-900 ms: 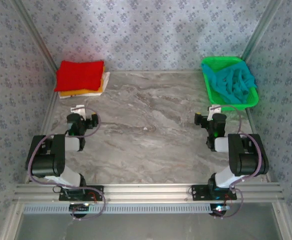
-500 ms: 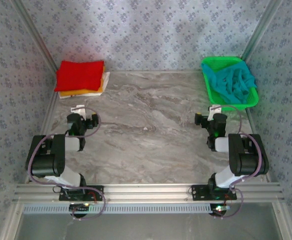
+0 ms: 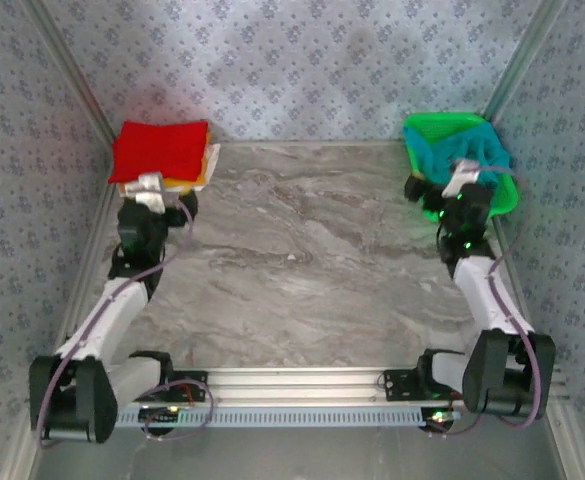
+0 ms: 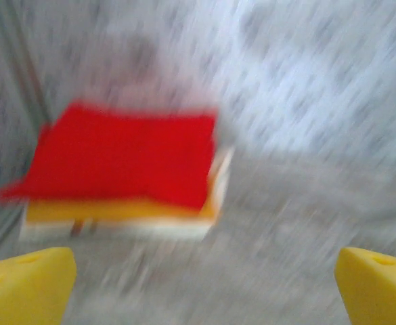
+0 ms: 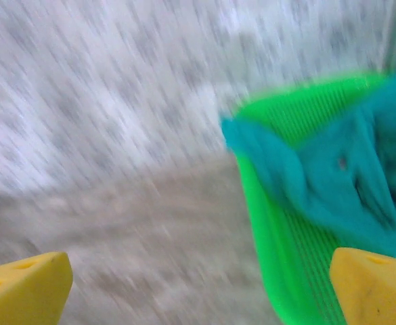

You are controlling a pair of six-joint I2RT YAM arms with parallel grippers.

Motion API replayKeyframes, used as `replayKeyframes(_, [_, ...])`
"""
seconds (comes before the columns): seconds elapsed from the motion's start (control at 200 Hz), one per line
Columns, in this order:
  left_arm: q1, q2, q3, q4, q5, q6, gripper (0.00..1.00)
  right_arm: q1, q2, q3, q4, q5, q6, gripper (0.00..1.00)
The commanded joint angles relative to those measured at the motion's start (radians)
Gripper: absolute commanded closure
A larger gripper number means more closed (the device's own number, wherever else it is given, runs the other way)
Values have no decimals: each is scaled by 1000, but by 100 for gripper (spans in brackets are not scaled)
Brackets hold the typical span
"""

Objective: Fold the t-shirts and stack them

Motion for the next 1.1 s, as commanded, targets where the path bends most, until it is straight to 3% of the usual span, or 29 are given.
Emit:
replayKeyframes(0.0, [-187,117,274,-254,10,25,2,-3,158,288,-450,-31,135,2])
replayKeyframes(0.075, [-331,292,486,-348,-19,100,2,-36,307,483,-603,76,184,6])
replayKeyframes(0.21, [-463,576,741,-402,76,125,2,-112,532,724,-746,196,215,9])
replayKeyframes(0.41, [-596,832,962,-483,102,151,2,-167,831,1010,-901,97,237,8])
replayKeyframes(0.62, [-625,890,926,-429,109,106,2,-163,1056,1197,-911,44,242,6])
replayKeyframes(0.734, [-626,883,886,-417,111,88,2,-157,1126,1294,-901,91,259,7])
replayKeyframes(0.884, [-628,848,845,-420,100,84,2,-157,1255,1543,-1074,131,294,7])
replayKeyframes(1.094, [-626,787,789,-382,76,92,2,-129,1213,1574,-1095,77,348,6])
